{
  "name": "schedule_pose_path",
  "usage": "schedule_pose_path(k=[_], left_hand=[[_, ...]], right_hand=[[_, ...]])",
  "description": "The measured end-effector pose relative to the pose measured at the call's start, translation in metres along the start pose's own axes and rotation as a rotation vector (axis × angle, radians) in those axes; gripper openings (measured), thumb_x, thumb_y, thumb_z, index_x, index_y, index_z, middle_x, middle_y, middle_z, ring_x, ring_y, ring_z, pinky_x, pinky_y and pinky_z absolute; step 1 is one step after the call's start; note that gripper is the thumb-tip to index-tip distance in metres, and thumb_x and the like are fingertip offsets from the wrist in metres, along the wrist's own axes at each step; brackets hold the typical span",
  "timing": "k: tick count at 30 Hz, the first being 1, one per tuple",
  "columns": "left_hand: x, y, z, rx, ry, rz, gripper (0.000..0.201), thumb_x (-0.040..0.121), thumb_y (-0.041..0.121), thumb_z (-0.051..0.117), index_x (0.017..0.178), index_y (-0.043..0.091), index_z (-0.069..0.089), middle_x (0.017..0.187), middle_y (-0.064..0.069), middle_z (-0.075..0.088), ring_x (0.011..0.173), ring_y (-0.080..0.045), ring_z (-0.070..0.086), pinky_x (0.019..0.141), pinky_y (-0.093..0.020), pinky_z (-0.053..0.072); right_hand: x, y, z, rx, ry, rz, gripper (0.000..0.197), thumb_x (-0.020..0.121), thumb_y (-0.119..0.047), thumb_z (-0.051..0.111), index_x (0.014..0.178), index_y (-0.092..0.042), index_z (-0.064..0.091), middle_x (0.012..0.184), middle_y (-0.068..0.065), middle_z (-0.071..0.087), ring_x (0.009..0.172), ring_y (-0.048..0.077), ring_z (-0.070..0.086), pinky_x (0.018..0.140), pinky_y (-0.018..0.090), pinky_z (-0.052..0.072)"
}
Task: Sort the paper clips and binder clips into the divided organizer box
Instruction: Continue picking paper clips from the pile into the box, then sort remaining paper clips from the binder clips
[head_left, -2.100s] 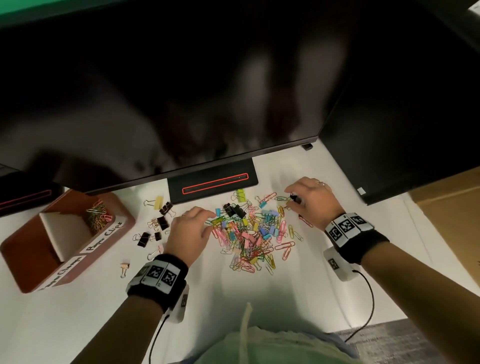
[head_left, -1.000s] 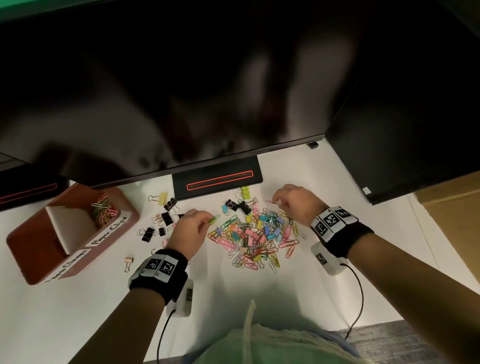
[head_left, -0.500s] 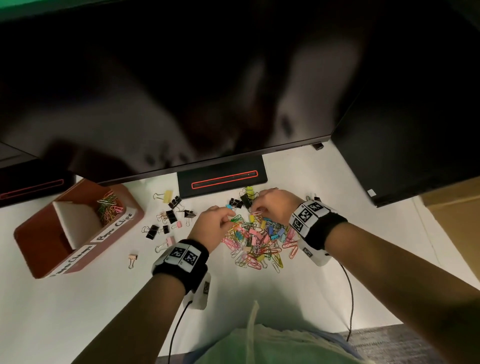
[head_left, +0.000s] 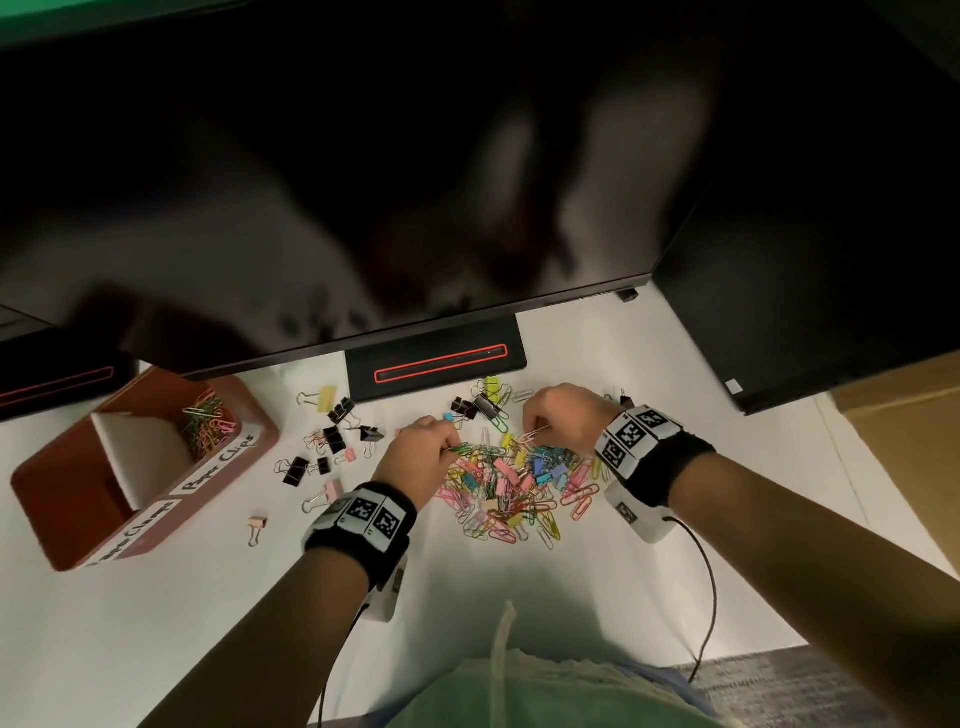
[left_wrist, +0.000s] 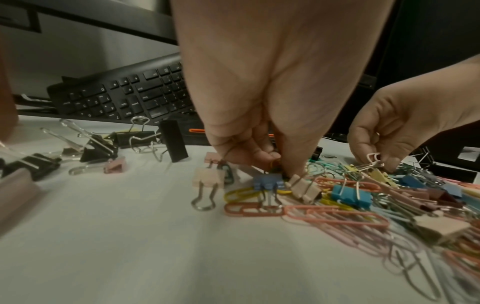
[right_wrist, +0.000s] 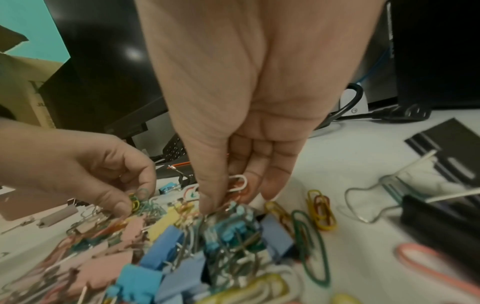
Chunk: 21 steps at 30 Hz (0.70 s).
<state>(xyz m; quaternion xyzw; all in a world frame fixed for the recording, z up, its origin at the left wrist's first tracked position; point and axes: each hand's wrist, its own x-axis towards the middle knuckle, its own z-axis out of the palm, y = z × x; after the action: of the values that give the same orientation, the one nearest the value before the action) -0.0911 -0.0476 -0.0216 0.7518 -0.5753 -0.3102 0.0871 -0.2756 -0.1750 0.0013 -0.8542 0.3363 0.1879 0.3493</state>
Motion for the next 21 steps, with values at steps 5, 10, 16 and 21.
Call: schedule_pose_path(k=[5,10,16,21], left_hand=[[0.0,-0.002,0.0,0.036,-0.012,-0.017,0.02,0.088,0.013,0.058,0.108,0.012,0.063,0.104,-0.006,0.063,0.095,-0.022,0.058,0.085,-0.032,0.049],[-0.001,-0.004,-0.001,0.114,-0.068,-0.006,0.021,0.092,0.015,0.052,0.111,0.012,0.061,0.108,-0.007,0.058,0.099,-0.023,0.056,0.083,-0.03,0.043],[-0.008,-0.012,-0.008,-0.026,-0.012,-0.062,0.02,0.091,0.009,0.053,0.109,0.007,0.061,0.106,-0.009,0.057,0.093,-0.021,0.056,0.081,-0.024,0.042],[-0.019,-0.021,-0.022,-0.117,0.063,-0.064,0.016,0.088,0.01,0.058,0.103,0.008,0.063,0.095,-0.003,0.056,0.084,-0.014,0.051,0.077,-0.023,0.041]], right_hand=[[-0.006,0.0,-0.004,-0.002,0.059,-0.01,0.025,0.09,-0.015,0.057,0.113,-0.015,0.066,0.115,0.004,0.062,0.103,0.02,0.057,0.085,0.024,0.042],[-0.005,-0.017,-0.004,0.021,0.102,-0.059,0.023,0.088,-0.018,0.06,0.111,-0.017,0.064,0.104,0.003,0.06,0.091,0.019,0.058,0.082,0.028,0.047],[0.014,-0.055,0.015,-0.11,0.021,-0.043,0.04,0.088,-0.024,0.06,0.127,-0.018,0.053,0.12,0.005,0.061,0.105,0.024,0.058,0.085,0.034,0.049],[0.028,-0.066,0.03,-0.304,-0.042,0.001,0.036,0.086,-0.02,0.063,0.12,-0.012,0.057,0.121,0.008,0.06,0.1,0.025,0.062,0.083,0.036,0.053]])
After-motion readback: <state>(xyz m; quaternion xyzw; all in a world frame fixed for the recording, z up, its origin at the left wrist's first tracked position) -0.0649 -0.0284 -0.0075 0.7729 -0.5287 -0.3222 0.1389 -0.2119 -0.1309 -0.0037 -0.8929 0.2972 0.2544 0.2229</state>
